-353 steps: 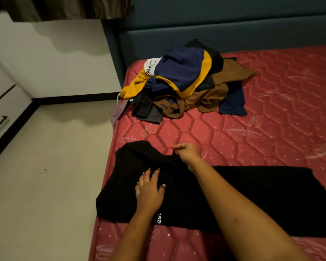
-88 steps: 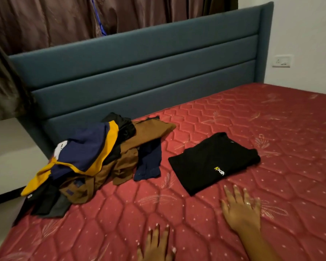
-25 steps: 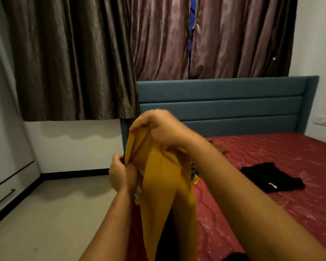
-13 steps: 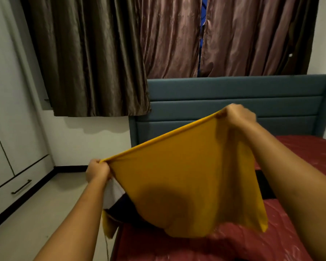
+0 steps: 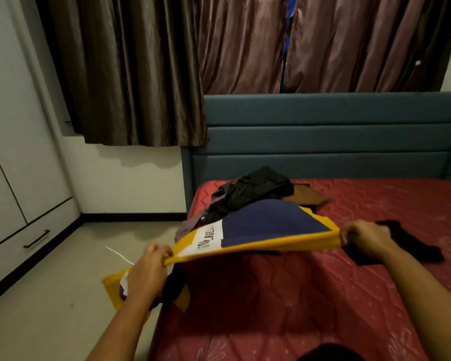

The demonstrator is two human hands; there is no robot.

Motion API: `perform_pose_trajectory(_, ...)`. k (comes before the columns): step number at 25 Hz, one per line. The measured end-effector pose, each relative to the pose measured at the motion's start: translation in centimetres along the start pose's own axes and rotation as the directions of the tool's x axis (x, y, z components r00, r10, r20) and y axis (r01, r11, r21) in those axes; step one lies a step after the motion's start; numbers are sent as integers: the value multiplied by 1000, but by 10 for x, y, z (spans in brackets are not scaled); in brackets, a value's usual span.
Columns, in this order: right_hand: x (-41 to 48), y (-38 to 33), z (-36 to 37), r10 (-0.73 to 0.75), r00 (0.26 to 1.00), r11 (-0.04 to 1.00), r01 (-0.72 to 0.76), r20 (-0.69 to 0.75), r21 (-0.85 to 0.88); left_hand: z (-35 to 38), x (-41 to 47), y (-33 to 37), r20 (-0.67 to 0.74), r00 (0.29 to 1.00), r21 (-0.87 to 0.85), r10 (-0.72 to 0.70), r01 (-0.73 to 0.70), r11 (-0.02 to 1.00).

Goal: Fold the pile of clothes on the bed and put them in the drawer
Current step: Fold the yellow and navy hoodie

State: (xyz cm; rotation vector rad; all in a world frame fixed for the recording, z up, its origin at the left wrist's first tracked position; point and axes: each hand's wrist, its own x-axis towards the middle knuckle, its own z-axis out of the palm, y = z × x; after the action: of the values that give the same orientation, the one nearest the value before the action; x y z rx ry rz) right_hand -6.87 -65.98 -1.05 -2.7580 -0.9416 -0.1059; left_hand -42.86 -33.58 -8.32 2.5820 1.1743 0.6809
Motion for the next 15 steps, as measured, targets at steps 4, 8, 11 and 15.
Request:
perform_pose_trajectory(4,4,92,179,170,765,984,-161,621,-72,72,-78,-25,722,676,328,-149,-144,934)
perform_pose_trajectory(8,-16,55,171,191,536,982,-107,822,-157,89,-78,-22,824,506,378,-254,-156,913)
perform_pose_trajectory(11,-11,28,157,35,677,998,-68,735,15,99,-69,-20,823,471,453,-317,-208,867)
perform_pose_trajectory(15,-13,20,176,71,735,997,-66,674,-33,117,-73,-32,785,544,432,-296,-138,891)
